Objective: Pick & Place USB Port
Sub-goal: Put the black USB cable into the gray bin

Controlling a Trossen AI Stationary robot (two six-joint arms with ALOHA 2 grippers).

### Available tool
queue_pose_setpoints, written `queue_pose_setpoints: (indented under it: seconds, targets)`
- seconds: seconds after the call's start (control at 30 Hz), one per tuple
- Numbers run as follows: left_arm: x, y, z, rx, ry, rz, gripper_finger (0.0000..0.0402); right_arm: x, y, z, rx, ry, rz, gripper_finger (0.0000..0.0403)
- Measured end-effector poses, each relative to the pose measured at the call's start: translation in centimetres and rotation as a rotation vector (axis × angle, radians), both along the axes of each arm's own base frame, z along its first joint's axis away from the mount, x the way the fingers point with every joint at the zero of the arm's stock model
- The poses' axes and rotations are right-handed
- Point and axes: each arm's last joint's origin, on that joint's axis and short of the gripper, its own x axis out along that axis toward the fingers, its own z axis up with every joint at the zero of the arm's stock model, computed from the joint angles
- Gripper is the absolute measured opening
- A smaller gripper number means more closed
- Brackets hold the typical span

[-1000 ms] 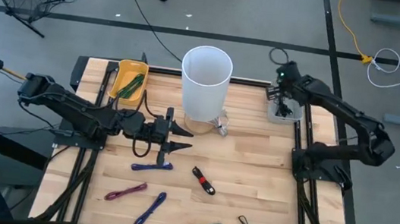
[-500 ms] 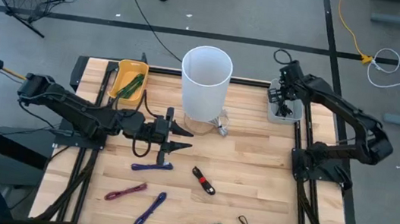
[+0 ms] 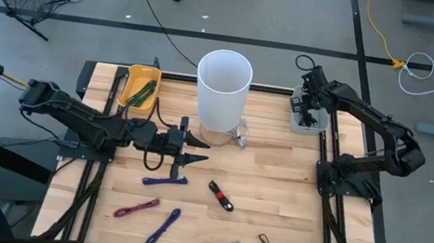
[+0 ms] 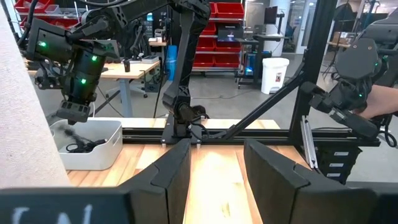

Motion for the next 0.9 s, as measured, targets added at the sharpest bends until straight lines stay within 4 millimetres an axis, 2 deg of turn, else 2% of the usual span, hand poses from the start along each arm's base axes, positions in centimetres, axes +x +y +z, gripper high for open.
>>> queue_pose_setpoints:
  seconds: [0.27, 0.57, 0.7, 0.9]
  targets:
    - [0.0, 0.0, 0.0, 0.000, 0.000, 0.000, 0.0156, 0.0, 0.0, 0.0, -0.002, -0.001, 0.000, 0.0174]
    - [0.0, 0.0, 0.0, 0.000, 0.000, 0.000, 0.0156, 0.1, 0.0, 0.0, 0.010, -0.017, 0.018, 0.0170]
    - [0.0, 0.0, 0.0, 0.000, 0.000, 0.000, 0.0156, 0.9, 0.0, 0.1, 0.068, -0.158, 0.135, 0.0161]
    - [0.0, 0.0, 0.0, 0.000, -0.001, 0.000, 0.0156, 3.7, 1.2, 0.7, 0.168, -0.452, 0.387, 0.0152]
